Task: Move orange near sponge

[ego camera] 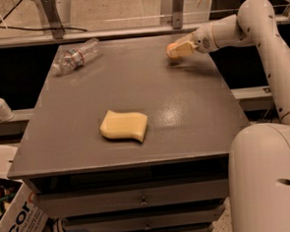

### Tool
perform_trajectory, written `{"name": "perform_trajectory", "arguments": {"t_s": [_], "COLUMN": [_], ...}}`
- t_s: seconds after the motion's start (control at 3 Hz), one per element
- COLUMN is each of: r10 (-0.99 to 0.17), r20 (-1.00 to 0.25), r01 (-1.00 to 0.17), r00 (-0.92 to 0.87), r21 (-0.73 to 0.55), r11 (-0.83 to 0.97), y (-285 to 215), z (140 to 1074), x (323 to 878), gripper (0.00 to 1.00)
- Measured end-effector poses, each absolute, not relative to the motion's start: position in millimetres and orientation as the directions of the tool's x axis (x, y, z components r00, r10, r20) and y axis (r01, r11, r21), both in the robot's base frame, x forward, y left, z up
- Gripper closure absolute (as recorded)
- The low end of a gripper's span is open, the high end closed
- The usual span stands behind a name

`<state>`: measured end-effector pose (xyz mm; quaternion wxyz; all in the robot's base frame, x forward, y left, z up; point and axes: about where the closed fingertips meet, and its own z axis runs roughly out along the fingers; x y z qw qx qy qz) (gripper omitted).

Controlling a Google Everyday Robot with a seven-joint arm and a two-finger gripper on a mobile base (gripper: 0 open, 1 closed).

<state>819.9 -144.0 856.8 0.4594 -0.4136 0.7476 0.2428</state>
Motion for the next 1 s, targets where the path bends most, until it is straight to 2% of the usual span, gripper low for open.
{"name": "perform_trajectory", "arguments": {"t_s": [0.33, 1.0], "r10": [-0.399, -0.449], "r20": [-0.888, -0.849], "r01": [-0.86, -0.882], "r00": [-0.228, -0.278], "r21": [-0.009, 0.04], "r11": [0.511, 0.469], "y": [-149.2, -163.5], "z": [880.1, 893.5], "x": [796.1, 724.5], "gripper": [1.0, 1.0]}}
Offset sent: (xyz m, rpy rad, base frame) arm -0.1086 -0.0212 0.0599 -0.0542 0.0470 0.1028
